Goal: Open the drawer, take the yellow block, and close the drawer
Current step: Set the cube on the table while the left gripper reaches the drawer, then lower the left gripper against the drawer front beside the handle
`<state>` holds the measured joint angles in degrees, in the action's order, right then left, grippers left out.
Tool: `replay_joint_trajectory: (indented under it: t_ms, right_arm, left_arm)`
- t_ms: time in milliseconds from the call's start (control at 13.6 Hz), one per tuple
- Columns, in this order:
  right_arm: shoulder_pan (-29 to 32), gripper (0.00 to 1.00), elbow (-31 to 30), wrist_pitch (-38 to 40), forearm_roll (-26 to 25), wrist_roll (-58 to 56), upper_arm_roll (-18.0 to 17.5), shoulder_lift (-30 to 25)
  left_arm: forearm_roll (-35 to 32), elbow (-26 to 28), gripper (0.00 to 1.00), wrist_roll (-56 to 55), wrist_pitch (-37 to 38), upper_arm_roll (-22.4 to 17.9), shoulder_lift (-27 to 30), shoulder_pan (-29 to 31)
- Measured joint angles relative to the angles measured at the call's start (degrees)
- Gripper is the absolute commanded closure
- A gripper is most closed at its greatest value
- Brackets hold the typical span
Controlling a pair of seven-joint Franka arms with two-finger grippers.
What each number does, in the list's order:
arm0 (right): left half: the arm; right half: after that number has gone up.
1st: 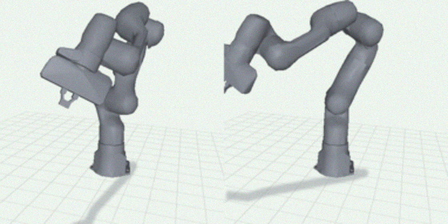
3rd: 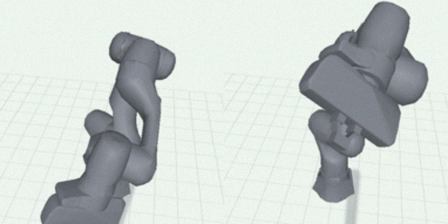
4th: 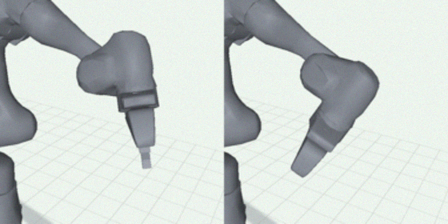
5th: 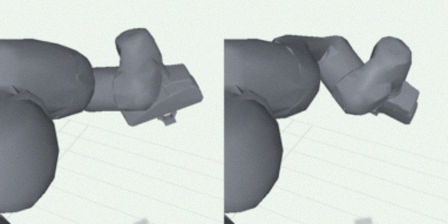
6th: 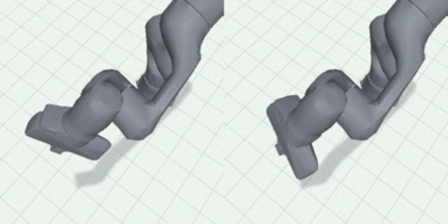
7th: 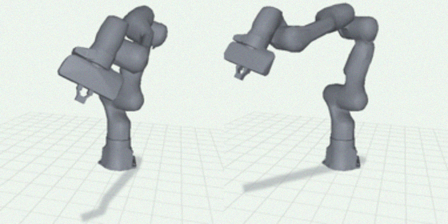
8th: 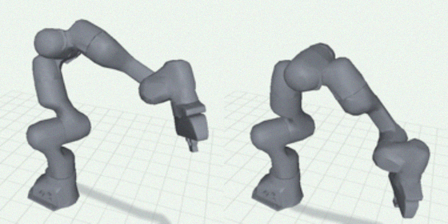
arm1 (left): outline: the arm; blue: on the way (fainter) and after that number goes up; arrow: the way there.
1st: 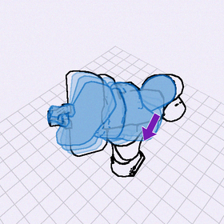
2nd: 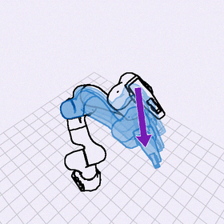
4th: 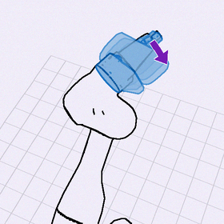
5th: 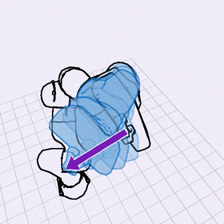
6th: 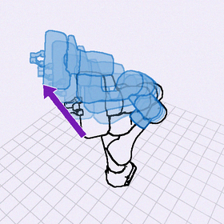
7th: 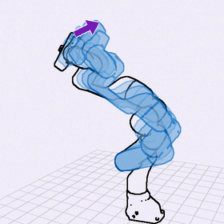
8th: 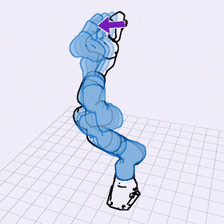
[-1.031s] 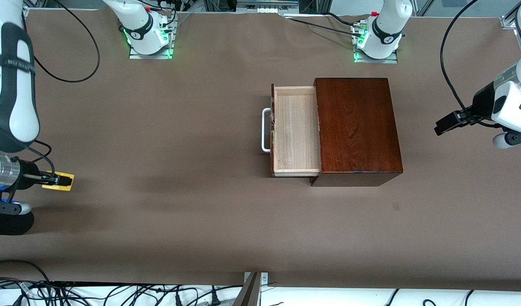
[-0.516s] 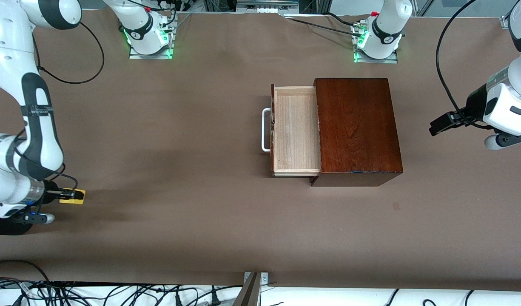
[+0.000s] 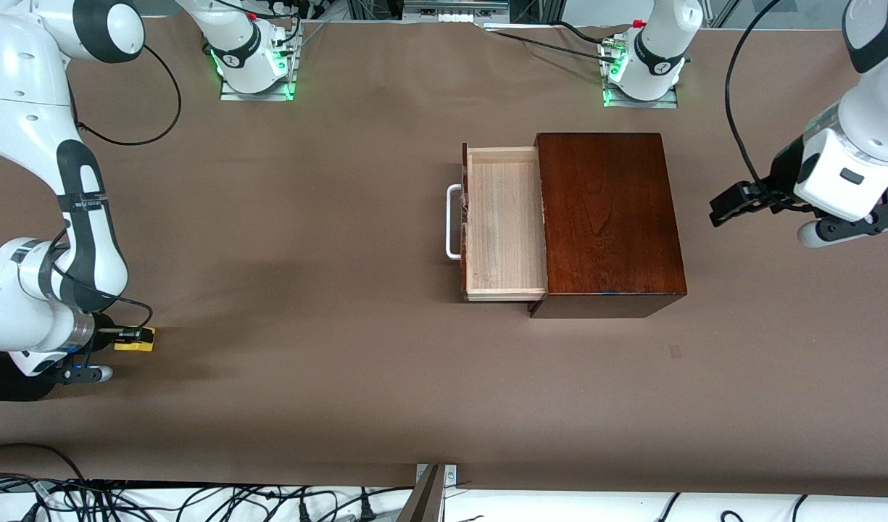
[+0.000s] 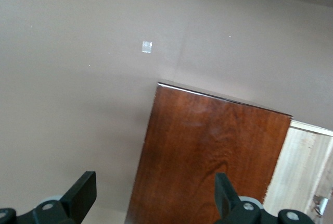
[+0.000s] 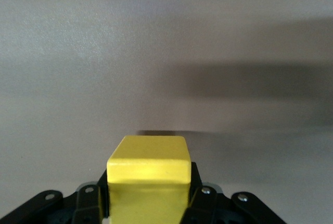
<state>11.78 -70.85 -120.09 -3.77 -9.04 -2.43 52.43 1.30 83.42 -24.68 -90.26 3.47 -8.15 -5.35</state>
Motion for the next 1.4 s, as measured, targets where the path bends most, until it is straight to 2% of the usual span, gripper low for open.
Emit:
replay_joint_trajectory:
  t_ms: [147, 221, 295, 368, 442, 663, 884, 1105, 1399]
  right_arm:
    - [0.0, 1.0, -0.5, -0.3, -0.6, -0.2, 0.0, 0.2]
    - [0.0, 0.9, -0.6, -0.4, -0.9, -0.3, 0.0, 0.4]
    - [0.0, 0.72, -0.7, -0.5, -1.0, -0.4, 0.0, 0.5]
    - [0.0, 0.16, -0.9, -0.6, -1.0, -0.4, 0.0, 0.6]
    - [0.0, 0.0, -0.9, -0.7, -1.0, -0.4, 0.0, 0.6]
    - [0.0, 0.0, -0.9, -1.0, -1.0, -0.4, 0.0, 0.4]
    - [-0.1, 0.0, -0.2, -1.0, -1.0, -0.4, -0.2, -1.0]
    - [-0.3, 0.0, 0.5, 4.2, -1.0, -0.4, -0.5, -6.9]
    - [-1.0, 0.0, 0.6, 13.5, -0.9, 0.1, -1.1, -16.7]
  left_arm:
    - [0.0, -0.9, 0.0, -2.9, 0.7, 2.1, 0.0, -0.1]
    - [0.0, -1.1, 0.0, -4.6, 0.8, 3.3, 0.0, -0.1]
    - [0.0, -1.3, 0.0, -6.2, 0.9, 4.4, 0.0, -0.1]
    - [0.0, -1.3, 0.0, -7.3, 1.0, 5.3, 0.0, -0.1]
    - [0.0, -1.3, 0.0, -8.0, 1.0, 5.8, 0.0, -0.1]
    - [0.0, -1.3, 0.0, -10.8, 1.0, 7.0, 0.0, -0.2]
    - [0.1, -1.3, 0.0, -18.3, 1.0, 10.8, 0.0, -0.4]
    - [0.1, -1.2, 0.0, -31.5, 1.2, 15.4, -0.8, -2.8]
    - [0.1, -1.8, 0.0, -47.5, 0.5, 16.2, -4.7, -11.5]
